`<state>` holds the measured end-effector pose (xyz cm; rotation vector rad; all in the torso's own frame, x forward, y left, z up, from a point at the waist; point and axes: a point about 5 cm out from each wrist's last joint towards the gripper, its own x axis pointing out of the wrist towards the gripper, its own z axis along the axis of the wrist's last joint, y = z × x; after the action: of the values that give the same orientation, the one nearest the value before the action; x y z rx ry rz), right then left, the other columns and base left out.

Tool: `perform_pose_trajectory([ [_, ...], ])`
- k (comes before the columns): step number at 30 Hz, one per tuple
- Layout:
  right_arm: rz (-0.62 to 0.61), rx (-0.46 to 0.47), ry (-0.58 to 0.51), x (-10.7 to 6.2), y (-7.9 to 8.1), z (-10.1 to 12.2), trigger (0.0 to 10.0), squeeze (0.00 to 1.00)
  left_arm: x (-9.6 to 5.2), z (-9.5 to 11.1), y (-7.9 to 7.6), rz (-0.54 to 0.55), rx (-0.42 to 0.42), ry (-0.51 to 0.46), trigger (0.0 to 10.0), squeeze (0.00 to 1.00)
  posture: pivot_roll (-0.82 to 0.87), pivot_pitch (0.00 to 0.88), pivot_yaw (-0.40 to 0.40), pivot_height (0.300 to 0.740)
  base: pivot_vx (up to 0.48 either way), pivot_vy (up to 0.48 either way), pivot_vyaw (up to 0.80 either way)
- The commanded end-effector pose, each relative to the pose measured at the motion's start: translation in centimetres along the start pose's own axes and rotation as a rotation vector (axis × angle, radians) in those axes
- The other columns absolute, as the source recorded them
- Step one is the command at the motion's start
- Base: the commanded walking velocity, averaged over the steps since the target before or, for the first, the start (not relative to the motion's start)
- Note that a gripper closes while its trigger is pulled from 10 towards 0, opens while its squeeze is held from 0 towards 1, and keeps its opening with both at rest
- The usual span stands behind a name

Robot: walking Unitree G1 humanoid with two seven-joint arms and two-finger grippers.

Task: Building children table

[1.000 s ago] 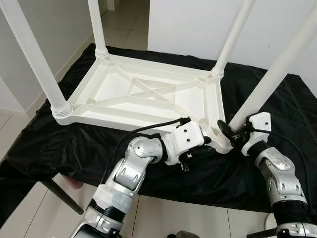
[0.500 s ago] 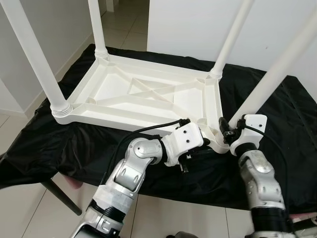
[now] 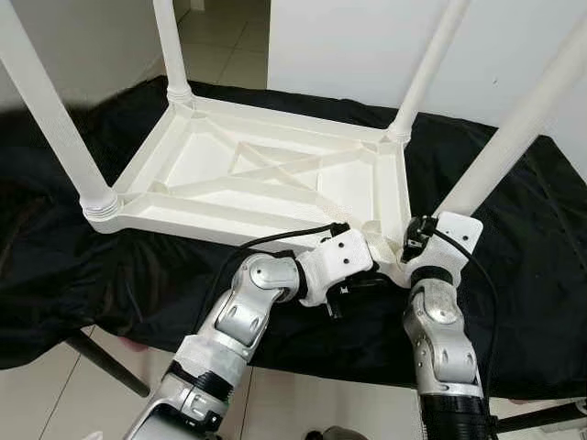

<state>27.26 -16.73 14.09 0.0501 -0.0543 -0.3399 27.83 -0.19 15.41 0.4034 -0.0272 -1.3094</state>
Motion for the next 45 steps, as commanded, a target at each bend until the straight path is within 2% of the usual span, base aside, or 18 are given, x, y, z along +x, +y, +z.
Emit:
perform_pose_trajectory([
  [1, 0.017, 0.016, 0.076, -1.2, 0.1, -1.4, 10.0, 0.27, 0.0, 0.1, 1.2, 0.186, 0.019, 0.012, 10.0, 0.0, 0.0, 0.017, -0.041, 0.74, 0.0, 0.0, 0.0],
  [2, 0.017, 0.016, 0.076, -1.2, 0.1, -1.4, 10.0, 0.27, 0.0, 0.1, 1.2, 0.186, 0.019, 0.012, 10.0, 0.0, 0.0, 0.017, -0.041, 0.74, 0.0, 0.0, 0.0],
  [3, 0.028, 0.028, 0.068, -1.4, -0.5, -1.4, 10.0, 1.0, 0.0, 0.0, 1.4, 0.187, 0.023, 0.015, 10.0, 0.0, 0.0, 0.01, -0.039, 0.74, 0.0, 0.0, 0.0],
  [4, 0.033, 0.03, 0.057, -1.5, -1.3, -1.6, 10.0, 1.0, 0.1, -0.1, 1.5, 0.187, 0.027, 0.018, 10.0, 0.0, 0.0, 0.006, -0.038, 0.74, 0.0, 0.0, 0.0],
  [10, 0.02, 0.035, 0.067, -1.6, -1.8, -1.7, 10.0, 1.0, 0.0, -0.1, 1.6, 0.184, 0.032, 0.016, 10.0, 0.0, 0.0, 0.0, -0.04, 0.74, 0.0, 0.0, 0.0],
  [11, 0.063, 0.011, 0.063, -2.1, -1.9, -1.7, 10.0, 0.23, 0.2, 0.0, 1.8, 0.187, 0.035, 0.015, 10.0, 0.0, 0.0, 0.0, -0.037, 0.74, 0.0, 0.0, 0.0],
  [18, 0.083, 0.011, 0.063, -2.2, -1.9, -1.8, 10.0, 0.23, 0.2, 0.0, 1.8, 0.188, 0.034, 0.015, 10.0, 0.0, 0.0, 0.0, -0.037, 0.74, 0.0, 0.0, 0.0],
  [19, 0.116, 0.003, 0.05, -2.4, -1.8, -1.8, 10.0, 0.0, 0.2, 0.0, 1.7, 0.187, 0.036, 0.016, 10.0, 0.0, 0.0, 0.0, -0.038, 0.74, 0.0, 0.0, 0.0],
  [22, 0.116, 0.003, 0.05, -2.4, -1.8, -1.8, 10.0, 0.0, 0.2, 0.0, 1.7, 0.187, 0.036, 0.016, 10.0, 0.0, 0.0, 0.0, -0.038, 0.74, 0.0, 0.0, 0.0],
  [25, 0.21, -0.033, -0.001, -1.8, -3.2, -1.3, 10.0, 0.0, 0.1, -0.1, 1.6, 0.18, 0.041, 0.018, 10.0, 0.0, 0.0, 0.0, -0.024, 0.74, 0.0, 0.0, 0.0],
  [26, 0.264, -0.054, -0.033, -1.4, -4.1, -1.0, 10.0, 0.0, 0.1, -0.1, 1.5, 0.173, 0.039, 0.015, 10.0, 0.0, 0.0, 0.0, -0.02, 0.74, 0.0, 0.0, 0.0],
  [28, 0.264, -0.054, -0.033, -1.4, -4.1, -1.0, 10.0, 0.0, 0.1, -0.1, 1.5, 0.173, 0.039, 0.015, 10.0, 0.0, 0.0, 0.0, -0.02, 0.74, 0.0, 0.0, 0.0],
  [29, 0.308, -0.074, -0.043, -1.0, -5.0, -0.8, 10.0, 0.0, 0.1, -0.1, 1.4, 0.165, 0.04, 0.013, 10.0, 0.0, 0.0, 0.0, -0.021, 0.74, 0.0, 0.0, 0.0],
  [32, 0.358, -0.104, -0.051, -0.3, -5.8, -0.6, 10.0, 0.0, 0.1, 0.0, 1.3, 0.148, 0.051, 0.008, 10.0, 0.0, 0.01, 0.0, -0.023, 0.74, 0.0, 0.0, 0.0],
  [33, 0.41, -0.121, -0.045, 0.3, -6.3, -0.6, 10.0, 0.0, 0.0, 0.0, 1.3, 0.14, 0.058, 0.007, 10.0, 0.0, 0.01, 0.004, -0.023, 0.74, 0.0, 0.0, 0.0],
  [38, 0.489, -0.136, -0.038, 1.5, -6.6, -0.5, 10.0, 0.0, 0.0, 0.0, 1.3, 0.136, 0.063, 0.007, 10.0, 0.0, 0.0, 0.008, -0.024, 0.74, 0.0, 0.0, 0.0],
  [43, 0.489, -0.136, -0.038, 1.5, -6.6, -0.5, 10.0, 0.0, 0.0, 0.0, 1.3, 0.136, 0.063, 0.007, 10.0, 0.0, 0.0, 0.008, -0.024, 0.74, 0.0, 0.0, 0.0],
  [45, 0.527, -0.139, -0.031, 2.1, -6.3, -0.6, 10.0, 0.0, 0.1, 0.1, 1.3, 0.14, 0.061, 0.006, 10.0, 0.0, 0.01, 0.011, -0.027, 0.74, 0.0, 0.0, 0.0],
])
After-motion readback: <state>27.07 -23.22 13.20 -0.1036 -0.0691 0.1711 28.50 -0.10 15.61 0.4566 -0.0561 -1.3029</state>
